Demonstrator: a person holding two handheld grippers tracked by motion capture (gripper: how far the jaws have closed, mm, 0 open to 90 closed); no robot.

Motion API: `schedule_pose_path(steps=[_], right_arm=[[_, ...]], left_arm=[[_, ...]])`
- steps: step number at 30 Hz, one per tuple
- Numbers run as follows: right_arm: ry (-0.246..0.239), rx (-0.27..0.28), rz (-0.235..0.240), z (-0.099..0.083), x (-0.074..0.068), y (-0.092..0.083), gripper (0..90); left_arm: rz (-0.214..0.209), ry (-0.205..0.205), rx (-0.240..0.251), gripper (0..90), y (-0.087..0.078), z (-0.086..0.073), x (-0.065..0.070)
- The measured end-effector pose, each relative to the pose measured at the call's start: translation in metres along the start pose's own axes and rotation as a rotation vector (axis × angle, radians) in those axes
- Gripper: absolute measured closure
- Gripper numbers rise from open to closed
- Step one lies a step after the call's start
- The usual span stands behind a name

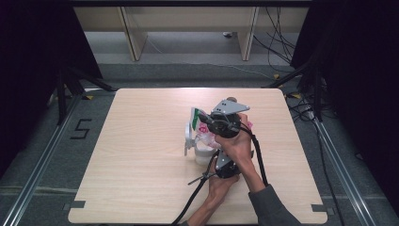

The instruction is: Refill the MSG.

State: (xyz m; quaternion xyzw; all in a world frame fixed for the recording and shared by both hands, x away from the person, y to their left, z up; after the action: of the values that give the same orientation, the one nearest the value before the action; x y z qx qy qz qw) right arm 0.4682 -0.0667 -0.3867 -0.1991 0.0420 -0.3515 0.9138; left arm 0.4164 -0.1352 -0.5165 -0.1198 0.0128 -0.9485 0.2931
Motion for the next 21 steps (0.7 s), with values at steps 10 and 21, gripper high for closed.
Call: schedule_pose_path(steps=[10, 21], right_arm=[[0.011, -0.013, 0.02, 0.0, 0.0, 0.0007, 88.7], [0.003, -0.024, 0.031, 0.0025, -0.0016, -0.0024, 88.8]], left_arm=[[0.003, 0.003, 0.001, 78.0, 0.0003, 0.0002, -0.0007], [0.01, 0.024, 0.017, 78.1, -0.0003, 0.0017, 0.0012]])
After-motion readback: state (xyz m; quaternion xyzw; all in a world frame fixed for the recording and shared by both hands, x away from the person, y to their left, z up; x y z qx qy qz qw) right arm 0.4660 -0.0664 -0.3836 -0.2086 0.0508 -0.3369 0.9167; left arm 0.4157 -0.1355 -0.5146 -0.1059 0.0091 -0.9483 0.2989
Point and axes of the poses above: each handheld gripper's, and its own axes: y roughly forward along the jaws, z roughly out of its top, x roughly to its right, the point moved 7 cm from there along y, roughly forward along the jaws, and after that the axes turned 2 degrees about y, right-handed, at the moved point
